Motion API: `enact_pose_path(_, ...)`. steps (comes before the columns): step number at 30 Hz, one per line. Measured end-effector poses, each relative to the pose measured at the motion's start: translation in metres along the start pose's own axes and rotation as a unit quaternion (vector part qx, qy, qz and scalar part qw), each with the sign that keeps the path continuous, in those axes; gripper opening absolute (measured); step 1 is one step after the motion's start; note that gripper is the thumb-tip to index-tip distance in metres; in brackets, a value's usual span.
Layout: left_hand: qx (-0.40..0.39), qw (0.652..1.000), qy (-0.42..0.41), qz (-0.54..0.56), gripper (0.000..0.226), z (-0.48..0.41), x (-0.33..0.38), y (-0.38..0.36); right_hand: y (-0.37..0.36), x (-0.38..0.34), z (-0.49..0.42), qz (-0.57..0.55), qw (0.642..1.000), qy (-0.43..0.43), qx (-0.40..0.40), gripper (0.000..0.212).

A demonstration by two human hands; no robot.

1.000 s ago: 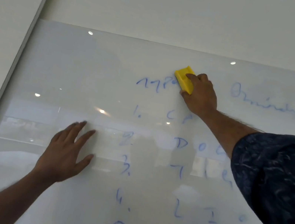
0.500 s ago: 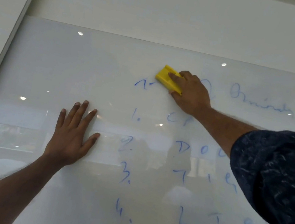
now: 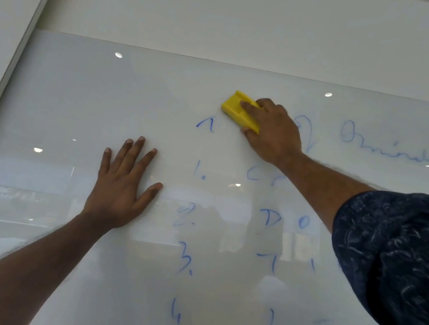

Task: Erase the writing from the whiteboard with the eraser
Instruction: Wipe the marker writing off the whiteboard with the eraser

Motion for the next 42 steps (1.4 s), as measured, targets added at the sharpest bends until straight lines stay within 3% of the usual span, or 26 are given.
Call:
enact_pose_path(3, 0.016, 1.000, -0.002, -0.007, 0.070, -0.001, 0.000, -0.005, -0.010, -0.024, -0.004, -0.022, 0.999, -0.029, 0.005, 0.056)
enact_pose_path(6, 0.025, 1.000, -0.005, -0.013, 0.067, 0.000, -0.006, -0.007, -0.023, -0.061, 0.029, -0.026, 0.996, 0.082, -0.003, 0.054)
enact_pose_path(9, 0.029, 0.999, -0.009, -0.016, 0.065, 0.001, -0.007, -0.007, -0.016, -0.051, 0.044, 0.007, 0.985, 0.172, -0.022, 0.052)
enact_pose_path(13, 0.026, 1.000, -0.005, -0.017, 0.065, 0.002, -0.007, -0.008, 0.000, -0.015, 0.012, 0.033, 0.997, 0.074, -0.018, 0.055)
enact_pose_path(16, 0.021, 1.000, -0.007, -0.014, 0.065, 0.002, -0.008, -0.009, -0.003, -0.032, -0.007, 0.020, 0.999, 0.006, -0.024, 0.056)
enact_pose_path(18, 0.020, 1.000, -0.007, -0.014, 0.065, 0.002, -0.007, -0.007, -0.013, -0.060, -0.002, 0.011, 0.998, 0.029, -0.047, 0.058)
enact_pose_path(21, 0.017, 1.000, -0.009, -0.014, 0.066, 0.004, -0.006, -0.005, -0.024, -0.092, 0.031, 0.005, 0.988, 0.137, -0.077, 0.058)
enact_pose_path(24, 0.019, 1.000, -0.009, -0.014, 0.067, 0.007, -0.007, -0.005, -0.017, -0.069, 0.040, 0.026, 0.977, 0.194, -0.083, 0.056)
enact_pose_path(26, 0.021, 1.000, -0.003, -0.012, 0.067, 0.008, -0.008, -0.004, -0.007, -0.034, 0.021, 0.052, 0.986, 0.141, -0.077, 0.057)
enact_pose_path(28, 0.017, 1.000, 0.000, -0.012, 0.066, 0.009, -0.006, -0.005, 0.005, -0.001, -0.006, 0.050, 0.997, 0.034, -0.058, 0.058)
enact_pose_path(31, 0.013, 1.000, 0.004, -0.014, 0.066, 0.010, -0.005, -0.005, 0.005, -0.009, -0.030, 0.022, 0.998, -0.046, -0.025, 0.055)
enact_pose_path(35, 0.016, 1.000, -0.004, -0.022, 0.066, 0.010, -0.004, -0.006, -0.028, -0.084, -0.009, -0.018, 0.994, 0.079, -0.067, 0.057)
enact_pose_path(38, 0.019, 1.000, -0.005, -0.024, 0.066, 0.010, -0.005, -0.005, -0.027, -0.087, 0.018, -0.014, 0.984, 0.167, -0.066, 0.054)
enact_pose_path(40, 0.019, 0.999, -0.010, -0.032, 0.067, 0.011, -0.006, -0.007, -0.017, -0.054, 0.011, 0.007, 0.985, 0.160, -0.062, 0.054)
enact_pose_path(42, 0.017, 0.999, -0.011, -0.030, 0.067, 0.011, -0.007, -0.007, -0.003, -0.009, -0.009, 0.025, 0.996, 0.082, -0.035, 0.055)
Point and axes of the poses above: each hand's wrist, its own z-axis away from the middle knuckle, its own y-axis out of the back of the hand, x = y × z, the point moved 6 cm from there along -z, towards the middle knuckle, and after that the axes turned 1 degree about -y, right-handed, at the moved point
